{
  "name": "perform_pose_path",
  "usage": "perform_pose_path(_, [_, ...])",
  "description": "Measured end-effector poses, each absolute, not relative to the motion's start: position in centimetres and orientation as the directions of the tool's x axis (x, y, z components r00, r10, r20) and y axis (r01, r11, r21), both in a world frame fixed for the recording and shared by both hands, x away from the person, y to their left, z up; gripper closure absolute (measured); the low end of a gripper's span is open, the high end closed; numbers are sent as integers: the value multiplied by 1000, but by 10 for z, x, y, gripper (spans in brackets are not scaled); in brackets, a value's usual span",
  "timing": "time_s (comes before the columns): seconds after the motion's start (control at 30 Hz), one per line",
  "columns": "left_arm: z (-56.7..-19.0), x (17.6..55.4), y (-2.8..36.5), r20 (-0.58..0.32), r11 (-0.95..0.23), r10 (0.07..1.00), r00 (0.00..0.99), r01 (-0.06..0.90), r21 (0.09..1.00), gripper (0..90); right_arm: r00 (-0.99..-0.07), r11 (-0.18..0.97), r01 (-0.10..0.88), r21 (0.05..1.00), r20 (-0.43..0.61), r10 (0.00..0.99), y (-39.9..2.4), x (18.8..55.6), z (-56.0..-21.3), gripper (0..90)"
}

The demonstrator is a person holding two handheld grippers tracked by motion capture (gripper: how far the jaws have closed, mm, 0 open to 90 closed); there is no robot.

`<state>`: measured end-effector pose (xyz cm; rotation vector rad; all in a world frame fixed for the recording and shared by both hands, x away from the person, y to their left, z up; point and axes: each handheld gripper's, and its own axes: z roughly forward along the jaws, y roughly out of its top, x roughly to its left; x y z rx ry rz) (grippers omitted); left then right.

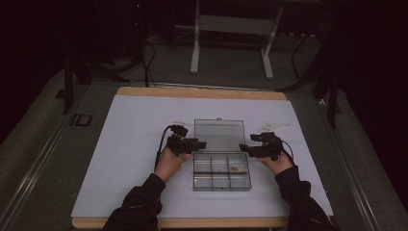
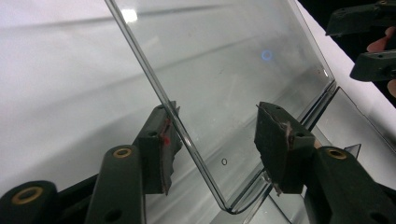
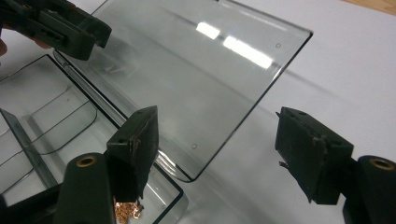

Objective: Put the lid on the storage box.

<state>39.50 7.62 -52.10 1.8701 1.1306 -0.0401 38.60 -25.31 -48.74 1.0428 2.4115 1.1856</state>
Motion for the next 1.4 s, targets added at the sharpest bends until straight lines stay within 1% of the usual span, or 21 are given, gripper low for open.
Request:
perform_pose_path(0.17, [-517, 392, 78, -424, -162, 689, 589, 694, 702, 555, -707, 399, 505, 766, 101, 700, -251, 390, -491, 318])
perform_pose_path(0.23, [-515, 391, 78, -413, -166, 691, 593, 686, 709, 570, -707, 400, 507, 763, 103, 700, -251, 391, -492, 338])
perform_pose_path(0.33, [-513, 389, 78, -400, -169, 695, 597, 677, 716, 582, -709, 397, 510, 763, 110, 697, -250, 391, -492, 344])
perform_pose_path(0.53, [-511, 387, 79, -388, -172, 694, 606, 664, 728, 612, -713, 401, 513, 759, 117, 691, -249, 392, -493, 400])
perform_pose_path(0.6, [-510, 386, 79, -385, -173, 695, 608, 660, 731, 629, -722, 406, 510, 758, 120, 682, -248, 392, -493, 457])
perform_pose_path(0.9, [-505, 381, 81, -362, -177, 695, 621, 636, 751, 679, -722, 405, 493, 770, 102, 684, -248, 388, -489, 609])
perform_pose_path(1.07, [-504, 378, 82, -350, -182, 691, 633, 620, 763, 685, -728, 428, 471, 771, 66, 682, -248, 386, -487, 647])
perform_pose_path(1.17, [-503, 377, 83, -340, -182, 683, 646, 603, 777, 684, -733, 442, 460, 770, 49, 678, -248, 384, -485, 651])
perform_pose_path(1.4, [-500, 374, 85, -328, -186, 674, 662, 583, 791, 684, -738, 444, 448, 776, 41, 673, -250, 381, -481, 681])
